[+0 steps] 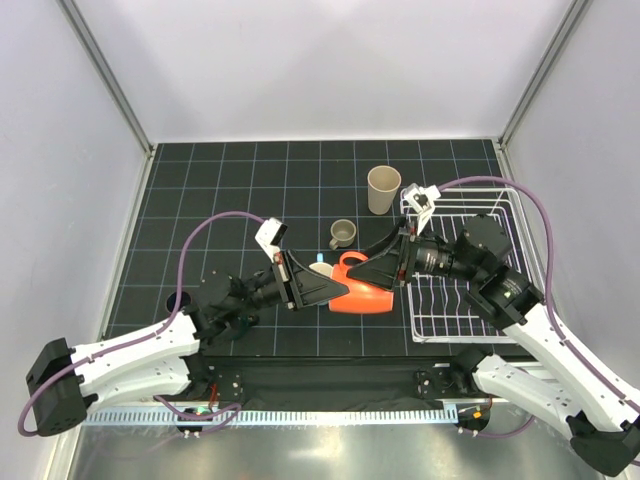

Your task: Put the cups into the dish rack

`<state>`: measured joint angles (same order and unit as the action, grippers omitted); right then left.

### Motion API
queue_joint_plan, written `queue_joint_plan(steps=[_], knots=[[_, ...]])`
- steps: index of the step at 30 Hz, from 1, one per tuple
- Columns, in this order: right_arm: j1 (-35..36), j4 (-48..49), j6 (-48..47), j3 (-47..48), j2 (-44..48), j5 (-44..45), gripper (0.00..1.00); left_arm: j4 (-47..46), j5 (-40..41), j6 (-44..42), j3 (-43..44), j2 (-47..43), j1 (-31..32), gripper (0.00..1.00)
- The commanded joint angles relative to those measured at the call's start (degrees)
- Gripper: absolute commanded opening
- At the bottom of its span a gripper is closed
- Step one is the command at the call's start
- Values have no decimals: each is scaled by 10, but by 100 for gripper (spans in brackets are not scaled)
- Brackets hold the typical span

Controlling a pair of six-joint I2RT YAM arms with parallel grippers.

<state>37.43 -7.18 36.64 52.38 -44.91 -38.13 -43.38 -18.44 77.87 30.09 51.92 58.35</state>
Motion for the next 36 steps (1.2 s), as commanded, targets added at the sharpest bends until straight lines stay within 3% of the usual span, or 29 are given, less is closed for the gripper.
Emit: queue_joint_plan(steps=[1,3,11,14,18,20,29,32,33,36], knots=[[8,38,4,-5,3,25,63,-103,15,5,18,-5,5,1],[10,45,7,-9,3,31,55,-105,15,5,19,-6,5,0],[19,68,25,-30,16,46,47,-120,30,10,12,-5,6,0],[20,69,26,-31,15,47,38,-124,32,11,9,-6,6,0],[22,68,27,-23,3,35,13,-126,31,12,11,-2,6,0],[24,62,26,-19,3,38,6,-125,32,13,11,-3,6,1],[24,-21,9,1,-9,79,4,-125,43,22,9,9,6,0],[25,-55,5,9,1,128,4,-120,61,26,0,6,6,14],[25,-66,-1,19,1,139,4,-116,67,26,-8,3,6,27],[24,-120,-10,51,-11,170,4,-95,89,23,-22,-9,6,40]])
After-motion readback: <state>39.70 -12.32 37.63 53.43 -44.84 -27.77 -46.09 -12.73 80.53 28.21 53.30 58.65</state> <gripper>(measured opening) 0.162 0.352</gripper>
